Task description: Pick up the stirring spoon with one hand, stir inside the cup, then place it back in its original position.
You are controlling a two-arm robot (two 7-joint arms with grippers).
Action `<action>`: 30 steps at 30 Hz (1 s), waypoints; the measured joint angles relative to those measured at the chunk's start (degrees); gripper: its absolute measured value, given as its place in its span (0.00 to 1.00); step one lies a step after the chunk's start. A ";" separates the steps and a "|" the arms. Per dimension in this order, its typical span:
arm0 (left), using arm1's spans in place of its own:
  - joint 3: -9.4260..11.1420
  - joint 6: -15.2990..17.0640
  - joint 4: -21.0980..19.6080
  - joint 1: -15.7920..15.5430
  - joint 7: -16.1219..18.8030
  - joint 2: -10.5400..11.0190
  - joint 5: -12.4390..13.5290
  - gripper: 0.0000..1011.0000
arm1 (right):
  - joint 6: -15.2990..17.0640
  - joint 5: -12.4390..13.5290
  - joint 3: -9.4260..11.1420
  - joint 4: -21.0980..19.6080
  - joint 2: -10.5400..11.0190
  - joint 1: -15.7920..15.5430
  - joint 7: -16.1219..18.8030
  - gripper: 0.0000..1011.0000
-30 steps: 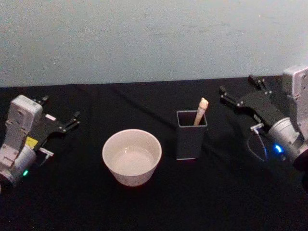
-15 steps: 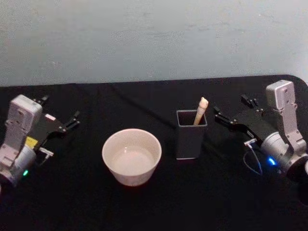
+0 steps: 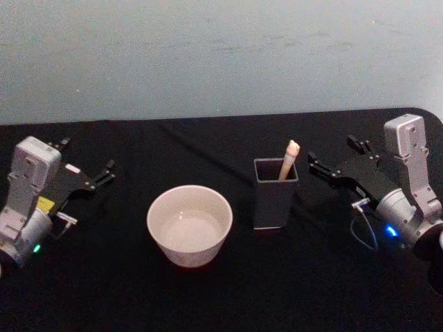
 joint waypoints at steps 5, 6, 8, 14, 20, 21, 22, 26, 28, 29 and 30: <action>0.00 0.00 0.00 0.00 0.00 0.00 0.00 0.99 | -0.03 0.05 0.00 -0.07 0.02 -0.02 0.00 0.99; 0.00 0.00 0.00 0.00 0.00 0.00 0.00 0.99 | -0.04 0.06 0.00 -0.07 0.03 -0.03 0.00 0.99; 0.00 0.00 0.00 0.00 0.00 0.00 0.00 0.99 | -0.05 0.08 0.00 -0.09 0.04 -0.04 0.00 0.99; 0.00 0.00 0.00 0.00 0.00 0.00 0.00 0.99 | -0.08 0.12 0.00 -0.13 0.06 -0.06 0.00 0.99; 0.00 0.00 0.00 0.00 0.00 0.00 0.00 0.99 | -0.08 0.16 0.00 -0.16 0.07 -0.06 0.00 0.99; 0.00 0.00 0.00 0.00 0.00 0.00 0.00 0.99 | -0.08 0.17 0.00 -0.16 0.07 -0.06 0.00 0.99; 0.00 0.00 0.00 0.00 0.00 0.00 0.00 0.99 | -0.09 0.17 0.00 -0.16 0.07 -0.06 0.00 0.99; 0.00 0.00 0.00 0.00 0.00 0.00 0.00 0.99 | -0.09 0.17 0.00 -0.16 0.06 -0.05 0.00 0.99; 0.00 0.00 0.00 0.00 0.00 0.00 0.00 0.99 | -0.09 0.17 0.00 -0.16 0.06 -0.06 0.00 0.99; 0.00 0.00 0.00 0.00 0.00 0.00 0.00 0.99 | -0.09 0.17 0.00 -0.16 0.06 -0.05 0.00 0.99; 0.00 0.00 0.00 0.00 0.00 0.00 0.00 0.99 | -0.08 0.18 0.00 -0.16 0.06 -0.06 0.00 0.99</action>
